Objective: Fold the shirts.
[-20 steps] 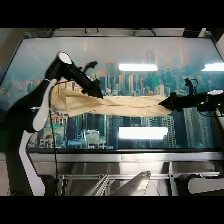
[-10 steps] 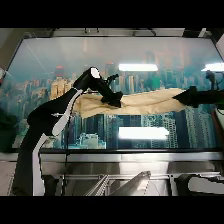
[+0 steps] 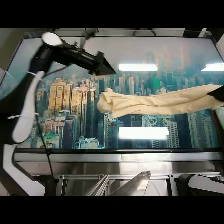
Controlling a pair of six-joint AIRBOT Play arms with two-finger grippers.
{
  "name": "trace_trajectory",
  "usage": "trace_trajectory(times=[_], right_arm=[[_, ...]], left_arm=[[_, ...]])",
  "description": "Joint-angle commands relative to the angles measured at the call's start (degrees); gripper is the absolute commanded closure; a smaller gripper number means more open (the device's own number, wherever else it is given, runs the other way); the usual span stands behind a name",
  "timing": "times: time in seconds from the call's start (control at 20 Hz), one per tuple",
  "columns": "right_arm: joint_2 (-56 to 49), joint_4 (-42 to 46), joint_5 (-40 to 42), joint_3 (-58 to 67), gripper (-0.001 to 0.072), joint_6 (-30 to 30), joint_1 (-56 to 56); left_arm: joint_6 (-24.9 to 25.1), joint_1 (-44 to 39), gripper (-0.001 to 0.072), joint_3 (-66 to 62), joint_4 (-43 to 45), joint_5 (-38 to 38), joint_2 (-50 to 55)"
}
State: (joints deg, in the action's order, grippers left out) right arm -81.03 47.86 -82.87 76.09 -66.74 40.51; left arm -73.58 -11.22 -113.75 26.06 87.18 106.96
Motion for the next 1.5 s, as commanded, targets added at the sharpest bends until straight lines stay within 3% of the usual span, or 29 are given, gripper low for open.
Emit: trace_trajectory(times=[0.0,0.2,0.4,0.65,0.7,0.75,0.8,1.1,1.3,1.45], right_arm=[[2.6,-1.6,-1.6,4.3,0.0692,-4.1,-1.6],[3.5,-7.8,-0.3,4.3,0.0692,-7.4,-16.7],[1.4,-7.8,14.4,4.3,0.0691,-10.1,-38.8],[-9.4,-7.8,33.0,4.3,0.069,-12.6,-60.6],[-11.7,-8.1,34.7,4.3,0.0584,-12.6,-63.0],[-13.2,-8.0,35.0,4.3,0.0323,-12.5,-64.2],[-14.0,-8.1,34.4,4.3,0.0175,-12.6,-64.6],[-6.1,-4.1,17.4,4.4,0.0222,-9.7,-55.5],[-1.5,14.6,11.8,4.3,0.021,-16.5,-43.9],[-2.9,14.0,11.5,1.6,0.021,-18.0,-35.3]], left_arm=[[2.8,8.1,0.0685,5.7,-1.5,3.7,-9.5],[7.1,13.2,0.0684,19.1,-1.6,2.4,-17.5],[11.5,14.2,0.0684,32.8,-1.7,1.4,-22.8],[15.0,12.2,0.0683,44.7,-1.9,1.0,-27.7],[15.6,11.5,0.0684,46.6,-2.3,0.8,-28.8],[15.7,11.1,0.0684,48.0,-2.1,0.7,-29.8],[15.8,11.0,0.0684,48.7,-2.1,0.8,-30.7],[16.5,13.5,0.0684,49.2,-2.2,0.9,-34.4],[16.5,14.7,0.0684,49.2,-2.1,0.9,-36.8],[16.5,14.7,0.0684,49.2,-2.1,1.4,-38.2]])
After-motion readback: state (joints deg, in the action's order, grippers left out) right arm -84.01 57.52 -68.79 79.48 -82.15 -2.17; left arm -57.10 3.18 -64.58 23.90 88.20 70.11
